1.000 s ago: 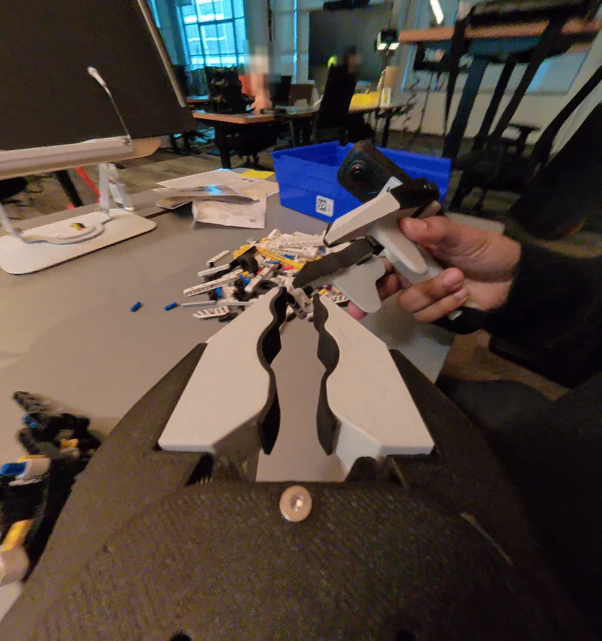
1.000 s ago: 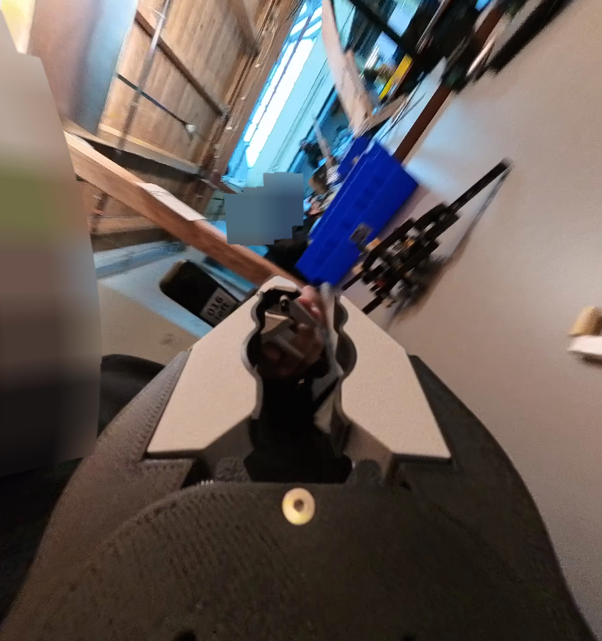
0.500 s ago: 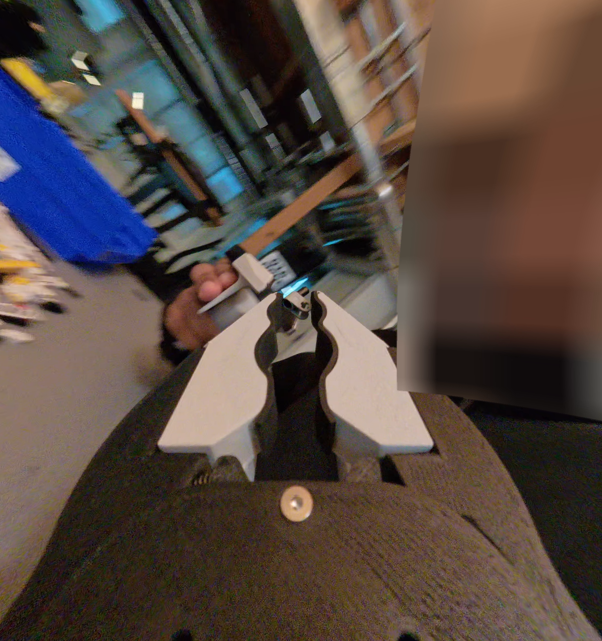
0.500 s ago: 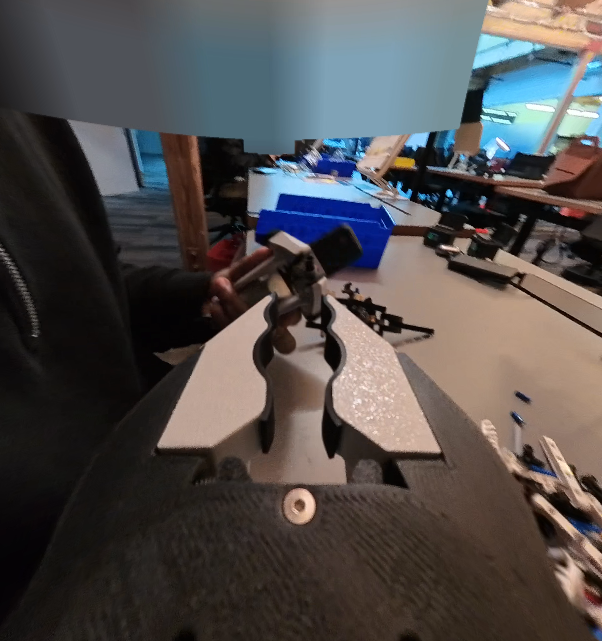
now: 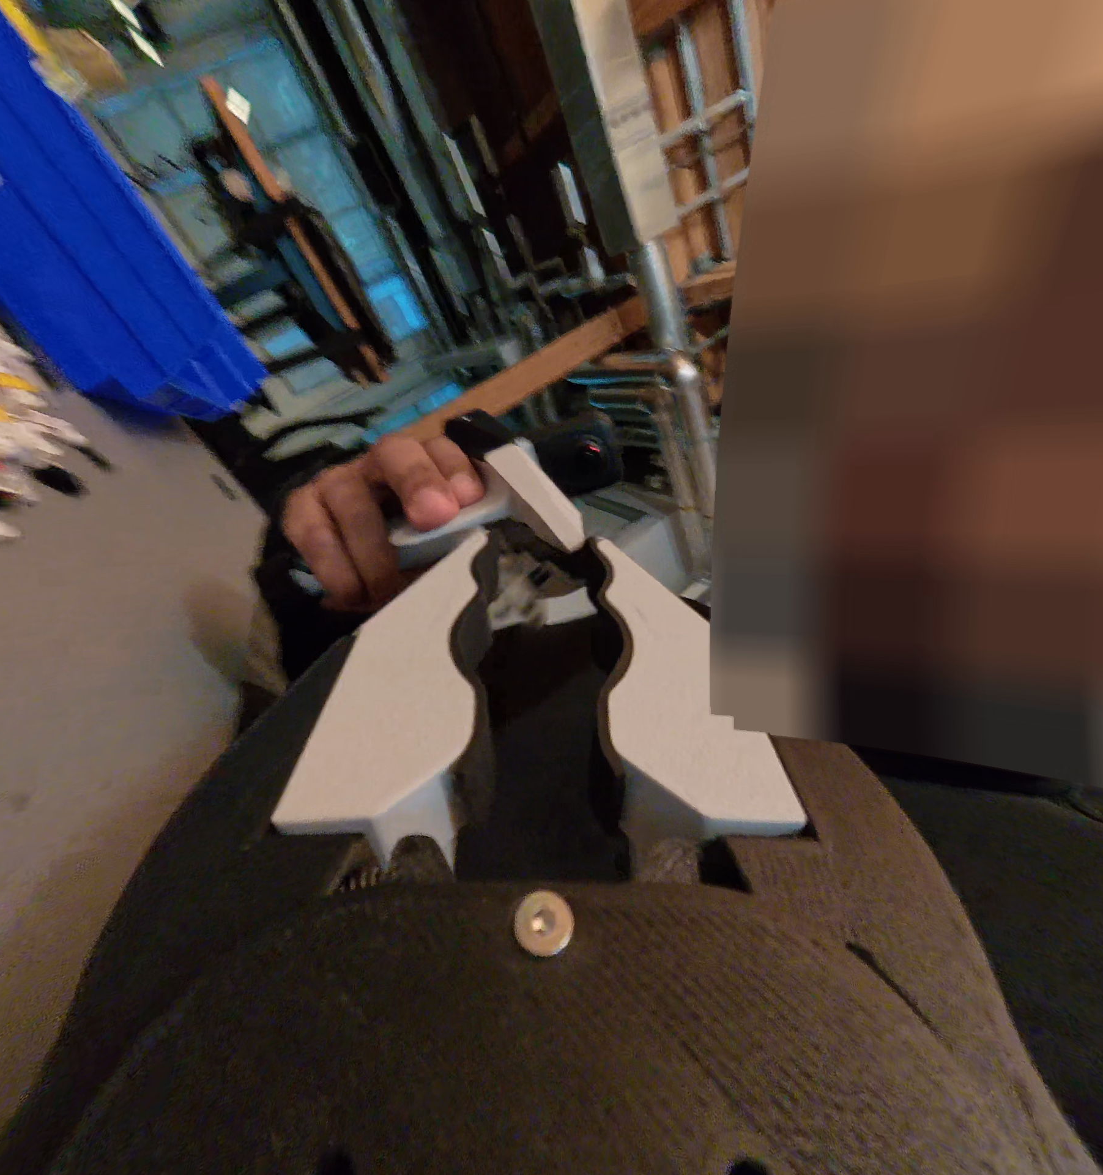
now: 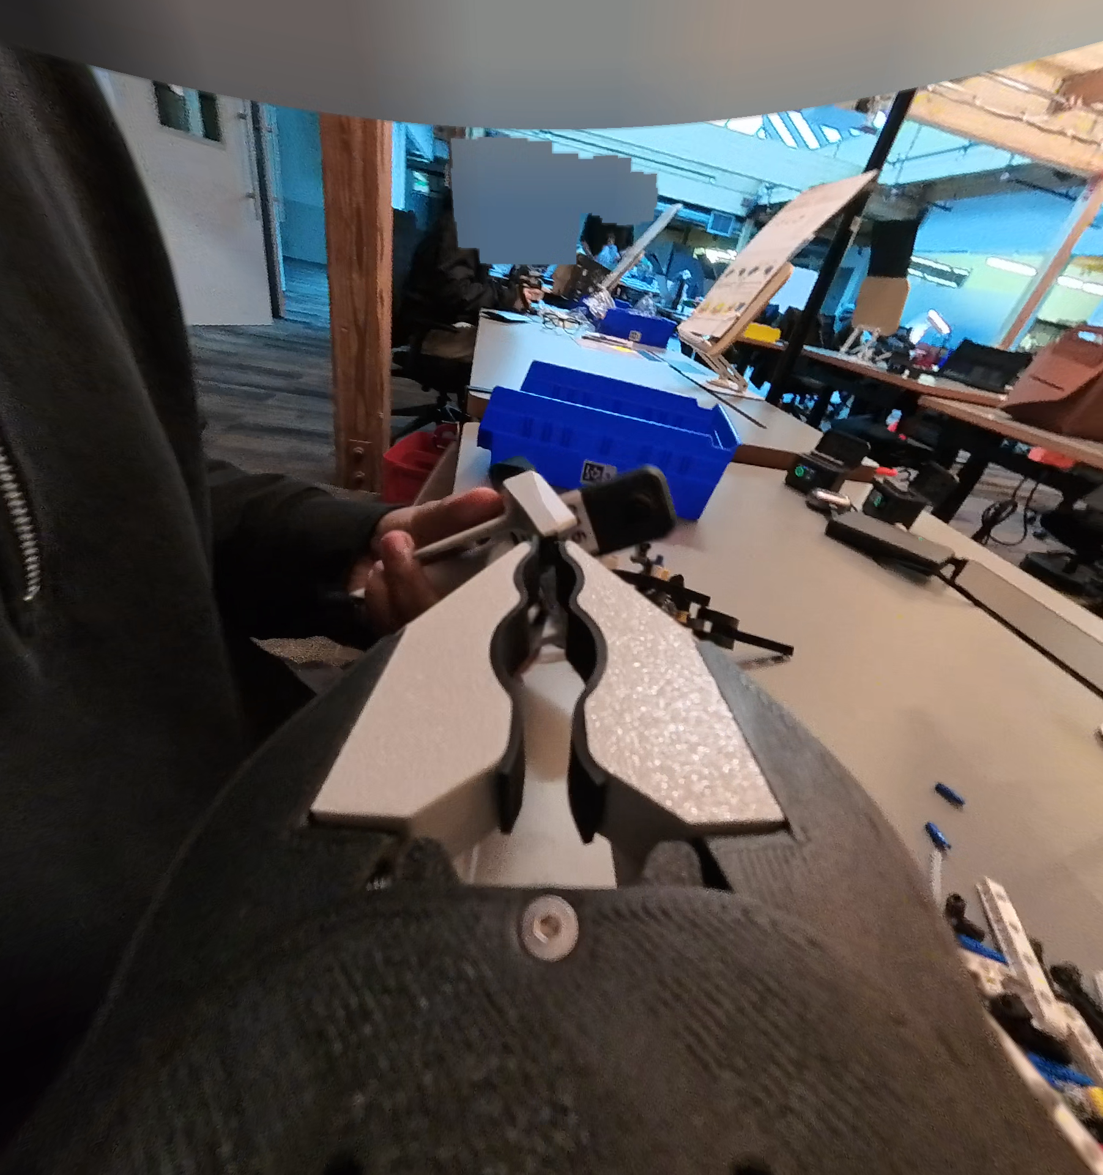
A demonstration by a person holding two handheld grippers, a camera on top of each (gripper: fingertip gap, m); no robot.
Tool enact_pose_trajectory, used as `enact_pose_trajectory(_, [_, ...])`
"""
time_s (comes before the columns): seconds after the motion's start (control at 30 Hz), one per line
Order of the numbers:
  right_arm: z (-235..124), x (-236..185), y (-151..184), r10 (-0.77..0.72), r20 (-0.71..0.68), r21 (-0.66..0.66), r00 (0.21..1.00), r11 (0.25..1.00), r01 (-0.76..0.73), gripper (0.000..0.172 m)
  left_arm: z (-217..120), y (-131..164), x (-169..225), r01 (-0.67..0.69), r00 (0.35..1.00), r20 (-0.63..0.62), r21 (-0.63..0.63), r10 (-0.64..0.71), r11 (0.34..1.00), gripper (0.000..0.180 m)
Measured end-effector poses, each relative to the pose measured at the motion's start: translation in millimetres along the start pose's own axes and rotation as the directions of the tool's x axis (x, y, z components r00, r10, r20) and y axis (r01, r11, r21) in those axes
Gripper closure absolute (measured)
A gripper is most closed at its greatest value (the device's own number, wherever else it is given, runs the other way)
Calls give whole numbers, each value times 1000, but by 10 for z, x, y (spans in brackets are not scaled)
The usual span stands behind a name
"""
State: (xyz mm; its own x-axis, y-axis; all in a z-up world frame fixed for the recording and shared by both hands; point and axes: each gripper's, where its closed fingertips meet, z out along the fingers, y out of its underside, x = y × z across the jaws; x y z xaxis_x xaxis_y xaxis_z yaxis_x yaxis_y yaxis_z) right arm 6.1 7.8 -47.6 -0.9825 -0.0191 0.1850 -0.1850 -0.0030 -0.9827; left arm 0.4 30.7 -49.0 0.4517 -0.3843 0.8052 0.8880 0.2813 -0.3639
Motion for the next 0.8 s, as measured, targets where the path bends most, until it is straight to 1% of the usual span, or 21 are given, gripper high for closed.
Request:
enact_pose_trajectory(0.03, [13, 29, 28, 21, -14, -9, 1000, 1000, -22, 171, -30, -47, -81, -63, 995, 76, 26, 61, 998, 143])
enact_pose_trajectory(0.07, [27, 49, 61, 47, -22, -17, 999, 999, -47, 171, -69, -83, -139, -146, 980, 143, 36, 139, 989, 137])
enact_pose_trajectory(0.13, [58, 54, 116, 103, -24, -20, 994, 994, -104, 172, -126, -105, -136, -282, 940, 205, 25, 271, 959, 144])
enact_pose_trajectory(0.17, [73, 87, 169, 126, -49, -35, 991, 991, -127, 172, -147, -106, -130, -322, 923, 225, 11, 311, 947, 152])
enact_pose_trajectory(0.23, [65, 219, 378, 132, -140, -123, 981, 981, -149, 172, -260, -204, -271, -386, 855, 370, -12, 363, 922, 156])
enact_pose_trajectory(0.27, [17, 307, 462, 127, -196, -152, 972, 976, -158, 172, -319, -241, -303, -418, 820, 419, -30, 391, 908, 155])
enact_pose_trajectory(0.33, [-190, 517, 572, 127, -333, -173, 934, 966, -193, 172, -438, -297, -361, -472, 733, 519, -79, 440, 878, 152])
enact_pose_trajectory(0.43, [-647, 699, 601, 170, -489, -138, 855, 953, -269, 172, -520, -252, -391, -537, 618, 582, -180, 529, 824, 153])
enact_pose_trajectory(0.5, [-966, 726, 602, 219, -564, -93, 796, 941, -325, 170, -547, -218, -425, -565, 561, 604, -221, 566, 795, 155])
enact_pose_trajectory(0.53, [-1091, 688, 616, 247, -578, -78, 778, 932, -354, 168, -550, -198, -446, -572, 543, 607, -238, 580, 785, 155])
enact_pose_trajectory(0.6, [-1304, 576, 674, 292, -602, -63, 744, 910, -409, 164, -530, -154, -483, -576, 530, 601, -263, 599, 774, 156])
enact_pose_trajectory(0.67, [-1449, 411, 718, 306, -607, -67, 734, 900, -430, 163, -486, -123, -488, -580, 542, 583, -262, 605, 772, 158])
enact_pose_trajectory(0.73, [-1536, 194, 788, 289, -594, -131, 751, 886, -445, 161, -441, -89, -494, -570, 564, 564, -263, 603, 779, 158])
enact_pose_trajectory(0.8, [-1544, -74, 869, 254, -546, -244, 798, 863, -442, 159, -396, -45, -504, -556, 578, 547, -279, 605, 783, 158])
